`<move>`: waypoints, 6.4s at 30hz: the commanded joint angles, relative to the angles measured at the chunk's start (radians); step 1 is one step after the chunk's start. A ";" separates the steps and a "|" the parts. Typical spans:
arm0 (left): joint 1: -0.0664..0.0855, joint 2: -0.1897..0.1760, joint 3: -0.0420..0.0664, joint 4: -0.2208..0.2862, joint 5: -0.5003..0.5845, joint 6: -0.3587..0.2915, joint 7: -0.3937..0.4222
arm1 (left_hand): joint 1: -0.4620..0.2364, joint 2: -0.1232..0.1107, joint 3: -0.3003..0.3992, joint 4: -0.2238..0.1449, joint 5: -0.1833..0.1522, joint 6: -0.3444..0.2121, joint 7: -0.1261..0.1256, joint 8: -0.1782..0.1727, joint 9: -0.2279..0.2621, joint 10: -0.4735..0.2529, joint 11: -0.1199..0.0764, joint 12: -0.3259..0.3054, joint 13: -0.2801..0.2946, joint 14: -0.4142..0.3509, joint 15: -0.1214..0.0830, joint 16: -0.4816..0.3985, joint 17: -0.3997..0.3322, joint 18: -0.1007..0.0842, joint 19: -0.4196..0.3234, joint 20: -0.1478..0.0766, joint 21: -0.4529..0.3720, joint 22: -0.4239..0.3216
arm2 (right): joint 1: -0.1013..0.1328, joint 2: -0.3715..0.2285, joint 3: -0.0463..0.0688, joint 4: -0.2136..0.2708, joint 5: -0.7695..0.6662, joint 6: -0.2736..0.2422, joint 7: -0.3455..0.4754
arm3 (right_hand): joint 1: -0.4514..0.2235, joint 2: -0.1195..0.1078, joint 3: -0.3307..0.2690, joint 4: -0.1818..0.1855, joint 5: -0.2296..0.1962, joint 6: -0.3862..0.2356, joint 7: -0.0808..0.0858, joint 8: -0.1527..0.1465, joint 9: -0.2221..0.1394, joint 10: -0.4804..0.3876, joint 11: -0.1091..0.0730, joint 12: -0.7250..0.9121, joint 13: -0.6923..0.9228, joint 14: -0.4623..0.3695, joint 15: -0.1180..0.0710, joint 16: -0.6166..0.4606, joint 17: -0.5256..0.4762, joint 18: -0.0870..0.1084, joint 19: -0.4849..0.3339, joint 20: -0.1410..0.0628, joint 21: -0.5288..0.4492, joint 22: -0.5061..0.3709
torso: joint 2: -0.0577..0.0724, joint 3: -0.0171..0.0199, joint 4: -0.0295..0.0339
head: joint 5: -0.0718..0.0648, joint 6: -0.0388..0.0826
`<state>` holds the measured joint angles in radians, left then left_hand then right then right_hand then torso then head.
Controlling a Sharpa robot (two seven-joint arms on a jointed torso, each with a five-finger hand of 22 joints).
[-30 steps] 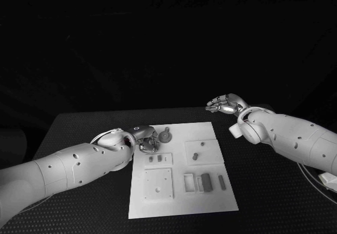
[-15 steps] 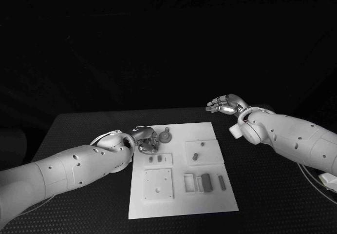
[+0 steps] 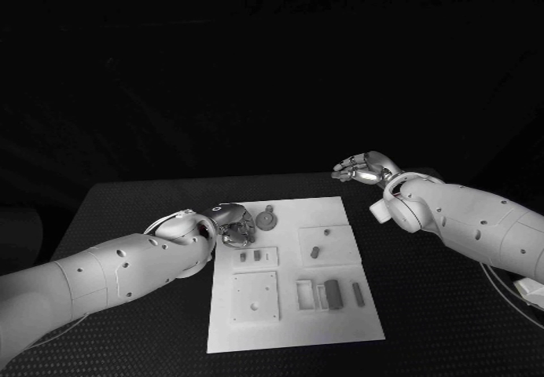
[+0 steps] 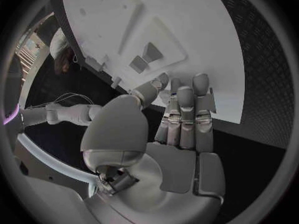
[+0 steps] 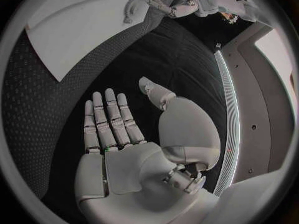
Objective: Assemble the parts on the task board
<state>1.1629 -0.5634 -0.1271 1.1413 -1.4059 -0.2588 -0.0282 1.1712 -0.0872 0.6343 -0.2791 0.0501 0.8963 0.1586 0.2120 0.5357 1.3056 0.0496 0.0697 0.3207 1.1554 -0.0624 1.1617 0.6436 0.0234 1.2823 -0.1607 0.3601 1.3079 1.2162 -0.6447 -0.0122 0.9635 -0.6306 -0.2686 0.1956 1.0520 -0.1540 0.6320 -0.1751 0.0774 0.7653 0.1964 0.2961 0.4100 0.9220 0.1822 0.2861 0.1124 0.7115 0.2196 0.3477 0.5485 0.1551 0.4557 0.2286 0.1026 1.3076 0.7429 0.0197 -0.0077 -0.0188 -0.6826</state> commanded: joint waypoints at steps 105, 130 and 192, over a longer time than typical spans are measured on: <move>0.030 -0.244 0.009 0.112 1.043 -0.010 0.232 | -0.136 0.005 -0.143 0.020 -0.001 -0.026 0.020 0.037 0.027 -0.118 0.051 -0.001 0.042 -0.118 0.056 -0.228 -0.083 0.023 -0.127 0.056 -0.208 -0.099 | -0.094 -0.036 -0.104 0.244 -1.154 0.029 -0.215 | 0.127 0.083 0.064 -0.116 0.003 0.242 -0.085 0.119 0.063 0.333 -0.109 -0.098 0.110 0.518 -0.251 0.318 0.289 0.107 0.608 -0.127 0.283 0.024 | 0.000 -0.0013 -0.0002 | -0.004 0.016; 0.030 -0.240 0.009 0.103 1.043 -0.013 0.229 | -0.137 0.007 -0.145 0.021 -0.001 -0.031 0.022 0.036 0.027 -0.118 0.050 0.000 0.045 -0.109 0.055 -0.226 -0.079 0.025 -0.118 0.055 -0.208 -0.098 | -0.082 -0.065 -0.085 0.303 -1.128 -0.033 -0.215 | 0.132 0.081 0.061 -0.116 0.003 0.263 -0.095 0.126 0.083 0.365 -0.121 -0.101 0.123 0.541 -0.263 0.331 0.298 0.107 0.631 -0.137 0.302 0.024 | 0.000 -0.0012 0.0002 | -0.003 0.017; 0.035 -0.201 0.009 0.084 1.043 -0.014 0.218 | -0.145 0.004 -0.148 0.025 0.000 -0.038 0.025 0.036 0.028 -0.123 0.051 0.000 0.048 -0.108 0.055 -0.229 -0.074 0.026 -0.114 0.056 -0.214 -0.098 | -0.057 0.025 -0.172 0.591 -1.142 0.061 -0.213 | 0.125 0.086 0.062 -0.116 0.003 0.259 -0.093 0.122 0.092 0.367 -0.120 -0.110 0.126 0.540 -0.263 0.332 0.300 0.107 0.631 -0.138 0.305 0.023 | 0.000 -0.0025 -0.0008 | 0.116 -0.023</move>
<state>1.1963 -0.7667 -0.1191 1.2230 -0.3689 -0.2768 0.1867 1.0377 -0.0858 0.4919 -0.2542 0.0531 0.8644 0.1800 0.2507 0.5635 1.1884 0.0997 0.0678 0.3670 1.0395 -0.0067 0.9370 0.5678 0.0304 1.1618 -0.1065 0.1518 1.2103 1.1598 -0.6224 -0.1845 1.5563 -1.7206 -0.2249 -0.0090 1.1795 -0.0770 0.6901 -0.2911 0.0734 1.0185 0.1002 0.4122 0.4939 1.2795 0.0607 0.1815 0.2367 1.2524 -0.0379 0.6736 0.8468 0.2545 1.0809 0.0896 0.4028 1.3074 0.7421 0.0157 -0.0078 0.0937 -0.7005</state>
